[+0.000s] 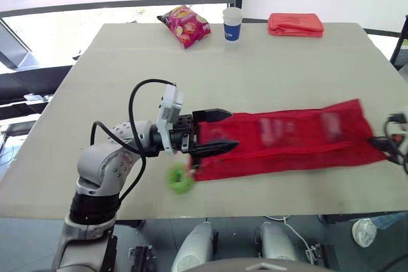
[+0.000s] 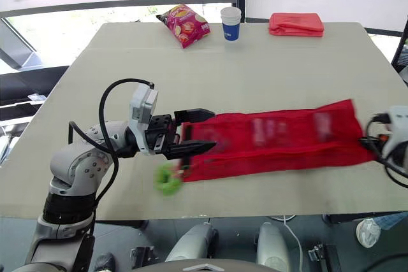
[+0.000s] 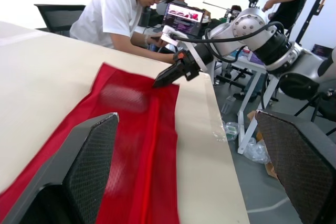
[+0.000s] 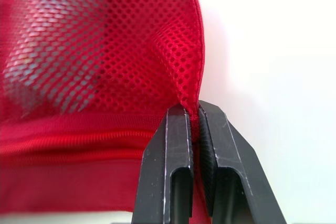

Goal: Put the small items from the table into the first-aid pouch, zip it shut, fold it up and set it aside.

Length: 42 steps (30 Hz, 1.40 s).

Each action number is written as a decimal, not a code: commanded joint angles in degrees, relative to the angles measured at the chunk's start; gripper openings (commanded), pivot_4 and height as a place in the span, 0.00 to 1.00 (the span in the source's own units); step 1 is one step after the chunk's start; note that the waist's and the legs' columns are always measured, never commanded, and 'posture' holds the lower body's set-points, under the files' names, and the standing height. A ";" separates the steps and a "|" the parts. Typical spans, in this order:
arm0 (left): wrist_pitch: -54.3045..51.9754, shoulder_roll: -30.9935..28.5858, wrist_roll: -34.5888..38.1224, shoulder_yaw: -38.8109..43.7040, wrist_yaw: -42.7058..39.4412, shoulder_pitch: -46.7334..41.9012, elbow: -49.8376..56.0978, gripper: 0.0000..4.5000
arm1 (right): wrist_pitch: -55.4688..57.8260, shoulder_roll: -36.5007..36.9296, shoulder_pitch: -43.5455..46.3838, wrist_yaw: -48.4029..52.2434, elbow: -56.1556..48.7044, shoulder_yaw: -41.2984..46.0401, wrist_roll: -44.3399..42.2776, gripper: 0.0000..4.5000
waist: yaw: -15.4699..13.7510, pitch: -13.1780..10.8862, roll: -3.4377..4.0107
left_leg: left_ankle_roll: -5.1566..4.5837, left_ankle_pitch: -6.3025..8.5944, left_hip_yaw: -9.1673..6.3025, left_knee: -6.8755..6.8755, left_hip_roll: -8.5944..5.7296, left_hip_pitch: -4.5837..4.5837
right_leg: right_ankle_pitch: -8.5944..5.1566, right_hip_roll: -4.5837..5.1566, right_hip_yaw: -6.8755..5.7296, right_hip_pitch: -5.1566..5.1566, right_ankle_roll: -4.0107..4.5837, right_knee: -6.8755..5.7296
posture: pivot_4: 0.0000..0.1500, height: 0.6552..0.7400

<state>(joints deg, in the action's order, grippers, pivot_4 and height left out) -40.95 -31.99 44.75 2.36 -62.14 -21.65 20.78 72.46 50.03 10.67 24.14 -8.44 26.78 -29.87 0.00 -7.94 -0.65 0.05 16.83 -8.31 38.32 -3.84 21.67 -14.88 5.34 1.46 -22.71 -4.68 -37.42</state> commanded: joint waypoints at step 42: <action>-50.29 22.97 2.22 11.38 32.84 -15.55 -25.60 1.00 | -32.71 6.21 -29.43 33.34 -36.47 29.75 -29.51 0.88 | -0.76 -0.57 -0.46 | -0.22 0.17 -0.25 -0.07 0.04 -0.81 | 0.09 -0.06 -0.03 1.07 -0.22 0.64 | 1.00 1.00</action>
<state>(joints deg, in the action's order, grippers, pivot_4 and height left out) -89.93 -9.48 45.21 11.88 -29.54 -35.99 -5.76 39.93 56.28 -18.84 57.82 -43.91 54.49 -58.56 -0.76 -8.51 -1.11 -0.16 17.00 -8.55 38.25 -3.79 20.85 -14.78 5.28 1.43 -21.64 -4.90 -36.80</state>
